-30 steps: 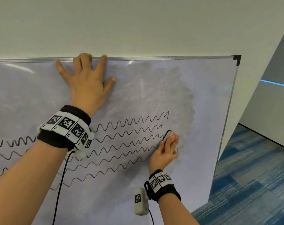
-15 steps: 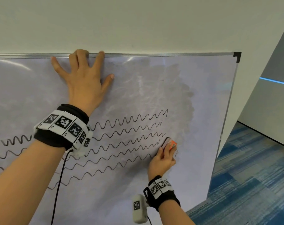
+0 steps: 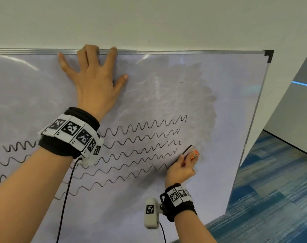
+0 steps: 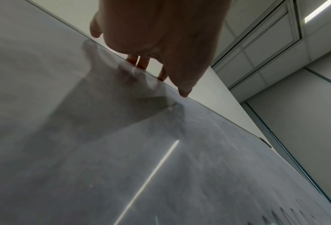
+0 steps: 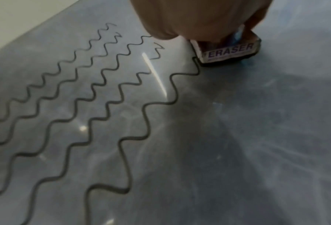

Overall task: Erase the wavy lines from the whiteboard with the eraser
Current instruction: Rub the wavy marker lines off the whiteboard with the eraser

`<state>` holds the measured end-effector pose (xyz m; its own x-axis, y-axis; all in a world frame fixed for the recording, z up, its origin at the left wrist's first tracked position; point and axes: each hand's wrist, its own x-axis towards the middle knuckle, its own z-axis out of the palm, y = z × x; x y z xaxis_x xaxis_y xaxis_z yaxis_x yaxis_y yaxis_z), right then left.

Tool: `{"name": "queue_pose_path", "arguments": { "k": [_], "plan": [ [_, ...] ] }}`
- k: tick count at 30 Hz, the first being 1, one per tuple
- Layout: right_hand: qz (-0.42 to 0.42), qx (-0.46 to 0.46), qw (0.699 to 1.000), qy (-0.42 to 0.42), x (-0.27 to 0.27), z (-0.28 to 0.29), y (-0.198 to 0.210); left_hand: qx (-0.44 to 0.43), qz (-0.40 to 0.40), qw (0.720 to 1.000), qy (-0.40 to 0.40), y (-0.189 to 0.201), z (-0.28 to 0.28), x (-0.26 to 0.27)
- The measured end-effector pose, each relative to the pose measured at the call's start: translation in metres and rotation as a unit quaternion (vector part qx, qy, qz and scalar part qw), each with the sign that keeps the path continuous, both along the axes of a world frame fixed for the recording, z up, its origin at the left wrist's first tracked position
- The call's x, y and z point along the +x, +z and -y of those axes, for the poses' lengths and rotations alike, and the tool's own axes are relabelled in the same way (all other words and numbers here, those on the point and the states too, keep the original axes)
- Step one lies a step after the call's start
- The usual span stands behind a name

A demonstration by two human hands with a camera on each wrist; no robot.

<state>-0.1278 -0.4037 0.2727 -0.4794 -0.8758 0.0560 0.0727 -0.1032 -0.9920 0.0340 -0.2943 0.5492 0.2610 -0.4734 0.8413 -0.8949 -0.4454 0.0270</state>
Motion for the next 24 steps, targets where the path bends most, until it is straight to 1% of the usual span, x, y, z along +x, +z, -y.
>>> {"name": "queue_pose_path", "arguments": {
  "k": [2, 4, 6, 7, 8, 10, 12, 14, 15, 17, 18, 19, 21, 22, 23, 24],
  "plan": [
    [0.010, 0.014, 1.000, -0.016, -0.005, 0.006, -0.007, 0.002, 0.002, 1.000, -0.001, 0.001, -0.001, 0.000],
    [0.017, 0.078, 0.996, -0.034, -0.011, 0.013, -0.019, 0.004, 0.001, 1.000, 0.000, 0.002, -0.002, 0.000],
    [0.043, 0.166, 0.984, -0.049, -0.016, 0.020, -0.032, 0.006, 0.000, 1.000, 0.001, 0.003, -0.002, -0.002],
    [0.047, 0.192, 0.979, -0.048, -0.018, 0.025, -0.040, 0.007, 0.000, 1.000, 0.002, 0.003, -0.001, -0.002],
    [0.050, 0.204, 0.977, -0.043, -0.020, 0.023, -0.038, 0.009, 0.001, 1.000, 0.002, 0.002, -0.001, -0.002],
    [0.071, 0.186, 0.979, -0.050, -0.013, 0.015, -0.025, 0.008, 0.002, 1.000, 0.001, 0.001, 0.000, -0.002],
    [0.061, 0.105, 0.992, -0.031, 0.001, -0.002, -0.011, 0.004, -0.001, 1.000, 0.001, 0.000, 0.001, -0.002],
    [0.039, 0.028, 0.999, 0.019, 0.015, -0.019, -0.010, 0.004, -0.001, 1.000, 0.003, 0.000, 0.001, -0.002],
    [0.036, 0.017, 0.999, 0.036, 0.018, -0.024, -0.014, 0.005, -0.001, 1.000, 0.002, 0.000, 0.000, -0.001],
    [0.020, 0.016, 0.999, 0.033, 0.014, -0.022, -0.027, 0.008, 0.001, 1.000, 0.001, 0.001, -0.001, 0.000],
    [0.020, 0.029, 0.999, 0.019, 0.008, -0.017, -0.030, 0.010, 0.002, 1.000, 0.001, 0.001, -0.002, 0.001],
    [0.029, 0.062, 0.998, -0.002, 0.001, -0.009, -0.037, 0.012, 0.003, 1.000, 0.002, 0.001, -0.003, 0.002],
    [0.064, 0.161, 0.984, -0.027, -0.014, 0.003, -0.047, 0.015, 0.003, 1.000, 0.004, 0.001, -0.003, 0.002],
    [0.079, 0.200, 0.976, -0.026, -0.019, 0.006, -0.048, 0.017, 0.003, 1.000, 0.005, 0.001, -0.002, 0.001],
    [0.086, 0.218, 0.972, -0.024, -0.023, 0.009, -0.049, 0.018, 0.003, 1.000, 0.007, 0.001, -0.002, 0.001],
    [0.080, 0.215, 0.973, -0.019, -0.024, 0.007, -0.044, 0.020, 0.002, 1.000, 0.007, 0.001, -0.002, 0.001]
  ]
}}
